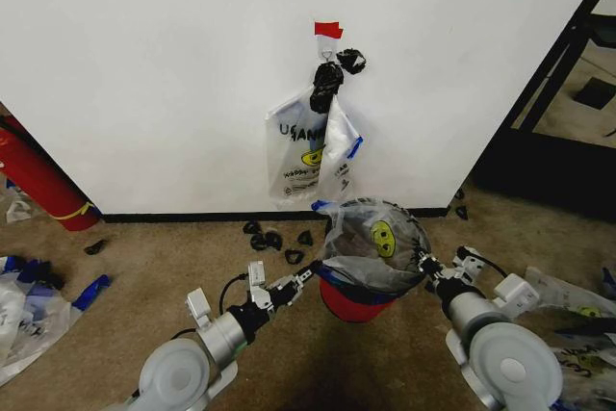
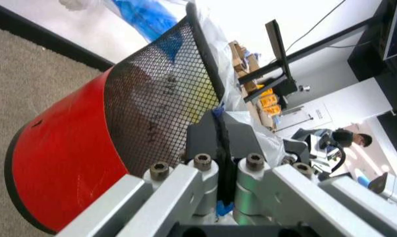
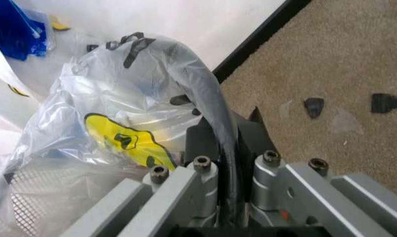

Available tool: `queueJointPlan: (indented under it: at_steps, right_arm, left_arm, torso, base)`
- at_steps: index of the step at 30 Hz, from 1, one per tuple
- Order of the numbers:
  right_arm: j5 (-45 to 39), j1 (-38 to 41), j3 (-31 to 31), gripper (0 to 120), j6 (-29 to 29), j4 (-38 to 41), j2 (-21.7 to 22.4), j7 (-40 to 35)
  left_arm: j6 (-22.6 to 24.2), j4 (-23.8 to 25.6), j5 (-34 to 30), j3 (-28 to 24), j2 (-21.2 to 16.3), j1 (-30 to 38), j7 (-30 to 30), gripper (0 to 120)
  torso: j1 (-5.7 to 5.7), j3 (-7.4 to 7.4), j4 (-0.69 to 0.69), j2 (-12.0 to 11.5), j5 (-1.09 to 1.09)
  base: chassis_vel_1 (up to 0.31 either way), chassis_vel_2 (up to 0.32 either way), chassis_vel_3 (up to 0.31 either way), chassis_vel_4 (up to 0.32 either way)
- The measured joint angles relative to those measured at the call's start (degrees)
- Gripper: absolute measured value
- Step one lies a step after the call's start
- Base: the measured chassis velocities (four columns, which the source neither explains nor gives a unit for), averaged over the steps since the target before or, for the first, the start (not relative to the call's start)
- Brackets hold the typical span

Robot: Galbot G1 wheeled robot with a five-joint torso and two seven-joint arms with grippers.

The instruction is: Pick up the garbage bag from the wall and place it over the trash bin.

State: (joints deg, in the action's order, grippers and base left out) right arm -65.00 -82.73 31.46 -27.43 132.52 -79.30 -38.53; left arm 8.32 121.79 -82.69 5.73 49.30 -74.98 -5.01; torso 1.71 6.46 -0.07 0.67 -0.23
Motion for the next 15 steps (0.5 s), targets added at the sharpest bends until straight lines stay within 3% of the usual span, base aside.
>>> queueJointPlan:
  at_steps: [10, 15]
  right_arm:
    - [-0.21, -0.10, -0.22, 1, -0.05, 0.16, 0.20, -0.03]
    - [-0.61, -0.42, -0.41, 1, -0.43, 0.46, 0.27, 0.11]
  left_arm:
    - [-1.53, -0.38, 1.33, -0.12, 0.32, -0.12, 0.91, 0]
    - [-1.88, -3.39, 2.90, -0.16, 1.74, 0.04, 6.67, 0]
  torso:
    - [0.00, 0.00, 0.00, 0.00, 0.00]
    - [0.00, 0.00, 0.00, 0.00, -0.01]
  base:
    - [0.000, 0.000, 0.000, 0.000]
    - [0.000, 0.000, 0.000, 0.000]
